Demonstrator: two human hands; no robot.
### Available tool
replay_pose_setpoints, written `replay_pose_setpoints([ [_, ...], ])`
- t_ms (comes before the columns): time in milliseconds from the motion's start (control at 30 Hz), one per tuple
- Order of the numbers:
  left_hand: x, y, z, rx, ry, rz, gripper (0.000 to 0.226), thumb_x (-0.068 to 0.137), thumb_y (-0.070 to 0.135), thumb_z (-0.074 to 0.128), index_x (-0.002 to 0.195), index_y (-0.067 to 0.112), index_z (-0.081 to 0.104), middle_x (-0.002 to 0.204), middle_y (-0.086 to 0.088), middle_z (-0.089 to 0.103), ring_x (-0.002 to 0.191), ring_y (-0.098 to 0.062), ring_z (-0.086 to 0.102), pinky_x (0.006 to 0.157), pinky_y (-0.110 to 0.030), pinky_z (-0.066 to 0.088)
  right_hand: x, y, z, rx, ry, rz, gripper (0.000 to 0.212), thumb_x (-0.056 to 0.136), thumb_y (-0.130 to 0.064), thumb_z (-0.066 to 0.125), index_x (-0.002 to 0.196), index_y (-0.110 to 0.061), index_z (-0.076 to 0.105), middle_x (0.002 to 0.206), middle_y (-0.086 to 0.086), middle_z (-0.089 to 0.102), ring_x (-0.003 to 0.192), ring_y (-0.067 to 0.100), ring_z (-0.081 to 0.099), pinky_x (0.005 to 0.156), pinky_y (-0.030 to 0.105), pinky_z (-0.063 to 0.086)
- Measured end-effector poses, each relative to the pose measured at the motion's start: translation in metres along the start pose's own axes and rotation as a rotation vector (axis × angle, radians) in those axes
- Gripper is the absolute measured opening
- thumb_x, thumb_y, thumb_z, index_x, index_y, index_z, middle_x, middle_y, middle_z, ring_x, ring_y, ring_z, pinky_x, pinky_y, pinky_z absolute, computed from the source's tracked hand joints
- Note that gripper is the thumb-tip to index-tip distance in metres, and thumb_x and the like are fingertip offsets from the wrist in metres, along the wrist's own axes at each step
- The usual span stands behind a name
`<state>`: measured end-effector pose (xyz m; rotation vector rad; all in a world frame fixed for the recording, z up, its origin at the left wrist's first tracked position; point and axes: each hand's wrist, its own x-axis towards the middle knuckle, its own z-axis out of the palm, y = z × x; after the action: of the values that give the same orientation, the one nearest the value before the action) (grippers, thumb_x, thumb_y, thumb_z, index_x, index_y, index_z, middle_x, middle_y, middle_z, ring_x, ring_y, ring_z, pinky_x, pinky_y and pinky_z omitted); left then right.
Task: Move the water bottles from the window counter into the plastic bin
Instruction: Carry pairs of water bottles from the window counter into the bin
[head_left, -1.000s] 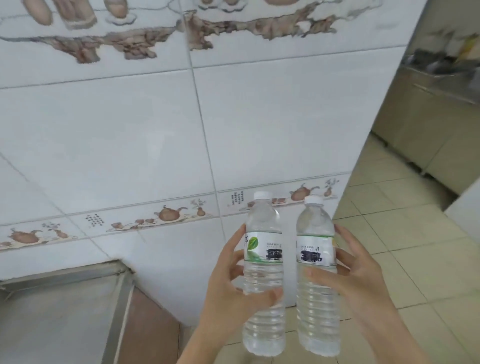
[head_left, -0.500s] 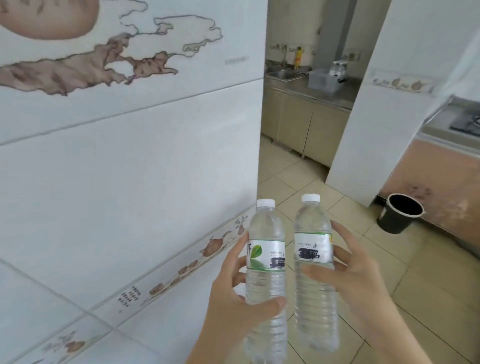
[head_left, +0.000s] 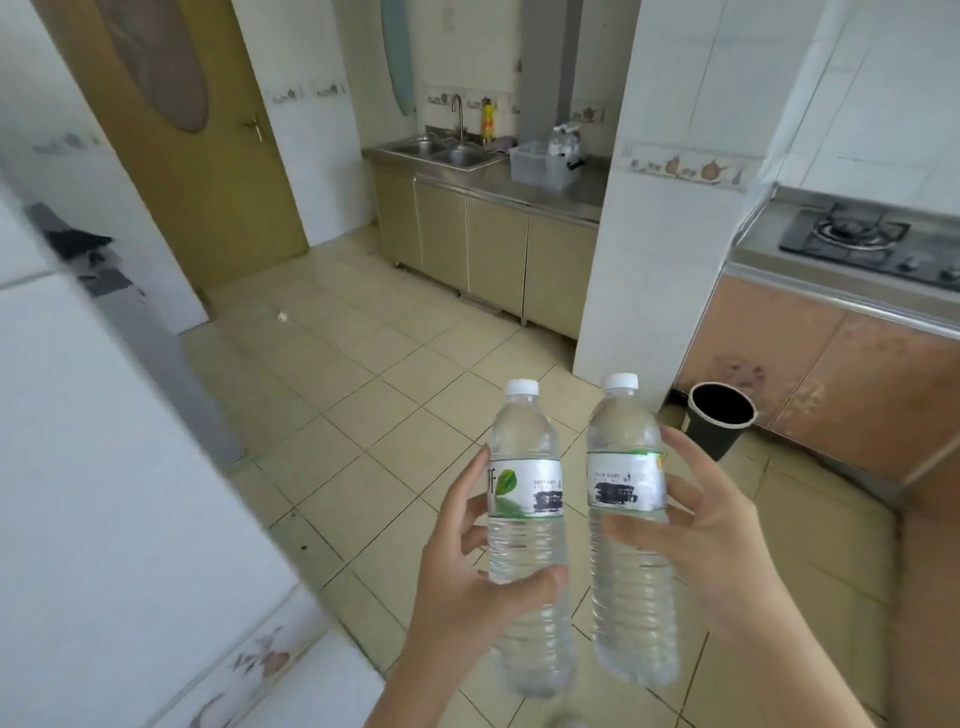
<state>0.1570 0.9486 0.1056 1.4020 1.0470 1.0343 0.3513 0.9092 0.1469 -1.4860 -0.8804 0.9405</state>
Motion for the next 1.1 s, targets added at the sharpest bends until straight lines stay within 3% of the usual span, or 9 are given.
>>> replay_pose_setpoints([
  [233,0.106,0.013,0.065,-0.038,0.045,-0.03,0.102,0.05,0.017,0.09,0.127,0.065,0.045,0.118,0.011,0.069,0.105,-0.008,0.067,0.091,-0.047,0.056,0.119,-0.008,-0.053,0.025,-0.029,0.025,0.093,0.053,0.006,0.087,0.121,-0.048,0.052,0.1,-0.005,0.075,0.09,0.017,0.072,0.075,0.036,0.054],
  [533,0.232,0.009,0.1,-0.026,0.124,-0.033,0.101,0.046,0.02,0.089,0.127,0.063,0.046,0.118,0.01,0.068,0.102,-0.009,0.068,0.086,-0.039,0.058,0.249,-0.009,-0.069,0.019,-0.058,0.057,0.092,0.051,0.005,0.088,0.118,-0.049,0.056,0.098,-0.005,0.075,0.093,0.015,0.071,0.076,0.039,0.055],
  [667,0.302,0.003,0.105,-0.031,0.141,-0.028,0.101,0.045,0.022,0.089,0.128,0.062,0.046,0.117,0.014,0.068,0.101,-0.005,0.067,0.082,-0.033,0.057,0.322,-0.009,-0.055,-0.003,-0.065,0.026,0.094,0.05,0.007,0.087,0.116,-0.051,0.055,0.097,-0.006,0.075,0.088,0.008,0.071,0.067,0.03,0.054],
  [767,0.364,-0.003,0.104,-0.019,0.144,-0.007,0.101,0.046,0.02,0.089,0.125,0.066,0.045,0.113,0.019,0.069,0.1,-0.002,0.067,0.082,-0.03,0.056,0.38,-0.014,-0.041,-0.002,-0.076,0.017,0.094,0.051,0.008,0.087,0.114,-0.054,0.055,0.1,-0.004,0.075,0.09,0.011,0.072,0.072,0.035,0.055],
  [900,0.449,-0.005,0.1,-0.008,0.133,-0.005,0.101,0.049,0.015,0.089,0.123,0.068,0.045,0.113,0.018,0.07,0.103,-0.005,0.066,0.09,-0.036,0.055,0.458,-0.025,-0.021,-0.008,-0.067,0.028,0.094,0.05,0.005,0.088,0.113,-0.055,0.055,0.102,-0.002,0.074,0.092,0.014,0.071,0.073,0.039,0.057],
  [1100,0.565,0.0,0.094,-0.02,0.095,-0.012,0.101,0.045,0.028,0.089,0.128,0.064,0.043,0.119,0.012,0.069,0.106,-0.011,0.066,0.093,-0.047,0.055,0.563,-0.046,-0.003,0.001,-0.051,0.015,0.091,0.051,0.005,0.087,0.11,-0.056,0.055,0.096,-0.009,0.075,0.088,0.011,0.072,0.069,0.036,0.057],
])
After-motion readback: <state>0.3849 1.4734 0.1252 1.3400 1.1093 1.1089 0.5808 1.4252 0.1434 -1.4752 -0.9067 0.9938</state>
